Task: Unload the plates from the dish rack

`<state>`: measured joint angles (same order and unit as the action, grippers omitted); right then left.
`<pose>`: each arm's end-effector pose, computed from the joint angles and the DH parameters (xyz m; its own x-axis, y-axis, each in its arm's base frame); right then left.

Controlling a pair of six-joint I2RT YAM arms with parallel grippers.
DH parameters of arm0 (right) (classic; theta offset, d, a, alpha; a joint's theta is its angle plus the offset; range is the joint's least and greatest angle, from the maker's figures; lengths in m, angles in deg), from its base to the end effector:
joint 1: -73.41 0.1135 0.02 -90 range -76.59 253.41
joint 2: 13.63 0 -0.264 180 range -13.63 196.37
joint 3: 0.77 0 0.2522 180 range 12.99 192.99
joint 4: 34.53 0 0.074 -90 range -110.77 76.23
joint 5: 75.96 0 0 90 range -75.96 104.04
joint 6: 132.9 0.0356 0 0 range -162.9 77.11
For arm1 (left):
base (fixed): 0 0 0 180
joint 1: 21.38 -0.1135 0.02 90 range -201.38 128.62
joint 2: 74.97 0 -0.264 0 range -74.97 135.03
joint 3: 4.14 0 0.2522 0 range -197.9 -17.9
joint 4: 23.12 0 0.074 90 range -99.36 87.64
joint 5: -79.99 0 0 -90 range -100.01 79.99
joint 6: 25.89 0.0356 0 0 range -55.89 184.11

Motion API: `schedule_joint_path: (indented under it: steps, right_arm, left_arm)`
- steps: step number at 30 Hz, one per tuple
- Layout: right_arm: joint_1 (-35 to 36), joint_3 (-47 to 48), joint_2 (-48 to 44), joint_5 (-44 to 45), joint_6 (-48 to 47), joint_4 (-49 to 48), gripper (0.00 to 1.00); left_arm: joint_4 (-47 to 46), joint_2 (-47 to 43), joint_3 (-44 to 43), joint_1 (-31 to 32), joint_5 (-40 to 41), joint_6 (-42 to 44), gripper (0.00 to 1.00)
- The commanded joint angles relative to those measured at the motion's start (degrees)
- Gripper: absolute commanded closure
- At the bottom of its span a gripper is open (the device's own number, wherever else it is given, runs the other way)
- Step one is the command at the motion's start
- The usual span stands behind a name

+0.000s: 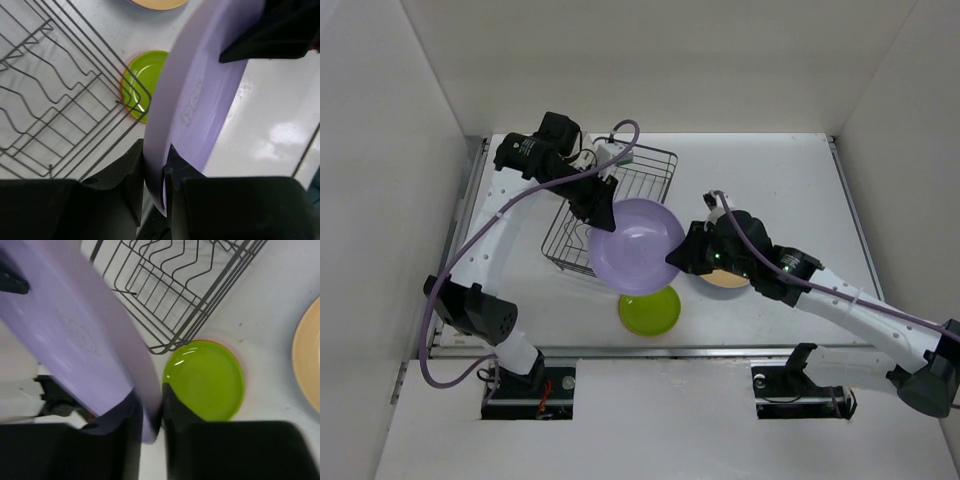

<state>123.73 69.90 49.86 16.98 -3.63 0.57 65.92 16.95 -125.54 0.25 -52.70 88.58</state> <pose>0.1605 0.1906 0.3300 -0.6996 0.1467 -0.6993 -0.3834 0.7488 0.5407 0.2692 -0.1327 0.4151 -0.4850 0.5198 -0.7033 0.8692 0.3750 -0.3222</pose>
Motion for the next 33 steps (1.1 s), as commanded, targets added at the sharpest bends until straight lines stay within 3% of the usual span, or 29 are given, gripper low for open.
schedule_joint_path:
  steps: [1, 2, 3, 5, 6, 7, 10, 11, 13, 15, 18, 20, 21, 24, 30, 33]
  right_arm:
    - [0.2, 2.2, -0.8, 1.5, 0.5, -5.4, 0.83]
    - [0.2, 2.2, -1.4, 1.5, 0.5, -6.1, 0.92]
    - [0.2, 1.5, -2.3, 2.2, 1.2, -6.7, 1.00]
    - [0.2, 1.0, -3.8, 3.6, 1.8, -6.7, 1.00]
    - [0.2, 0.5, -4.3, 4.3, 3.1, -6.7, 1.00]
    - [0.2, 0.5, -4.3, 5.3, 3.8, -6.1, 1.00]
    - [0.2, -0.6, -6.9, 9.8, 7.0, -4.1, 1.00]
    - [0.2, -0.6, -7.4, 11.7, 7.9, -4.1, 1.00]
    - [0.2, -1.4, -9.5, 14.0, 10.5, -2.5, 1.00]
    - [0.2, -1.4, -10.9, 20.7, 13.6, 0.7, 1.00]
    - [-0.6, -0.7, -13.6, 32.1, 23.1, 13.0, 1.00]
    - [-2.1, -1.8, -17.1, 35.5, 27.9, 19.1, 1.00]
    - [-2.7, -2.6, -18.5, 36.3, 28.8, 20.0, 1.00]
    - [-5.1, -5.7, -21.4, 36.9, 31.0, 22.2, 1.00]
    - [-8.2, -10.3, -18.1, 35.6, 33.1, 21.6, 1.00]
    - [-9.5, -10.9, -14.5, 37.3, 35.6, 23.0, 1.00]
  left_arm:
    - [6.4, -0.7, -0.3, -0.3, -5.5, 4.4, 1.00]
    - [5.8, -0.7, -0.3, -0.3, -4.8, 3.8, 1.00]
    - [5.7, -0.7, -0.3, -0.3, -4.8, 3.3, 0.93]
    - [3.9, -0.7, -0.3, -0.3, -3.4, 2.2, 0.78]
    - [3.4, -0.7, -0.3, -0.3, -2.8, 0.9, 0.56]
    - [3.4, -0.2, -0.3, -0.3, -1.4, 0.2, 0.44]
    - [1.4, -0.2, -1.0, -0.3, 1.3, -2.6, 0.37]
    - [0.0, -0.2, -1.5, -0.3, 2.2, -3.8, 0.22]
    - [-1.5, -0.9, -2.0, -0.3, 4.6, -5.8, 0.00]
    - [-5.2, -2.5, -2.1, -0.3, 12.2, -11.0, 0.00]
    - [-10.7, -5.6, -0.9, -2.8, 24.9, -15.3, 0.00]
    - [-13.9, -7.0, 2.9, -4.8, 31.0, -15.9, 0.00]
    - [-15.3, -7.5, 4.4, -6.1, 37.9, -15.9, 0.00]
    - [-18.0, -5.2, 9.8, -6.9, 47.5, -12.2, 0.00]
    - [-18.7, -0.4, 16.5, -11.1, 46.7, -9.7, 0.03]
    - [-20.3, 1.8, 18.8, -11.1, 46.7, -9.2, 0.19]
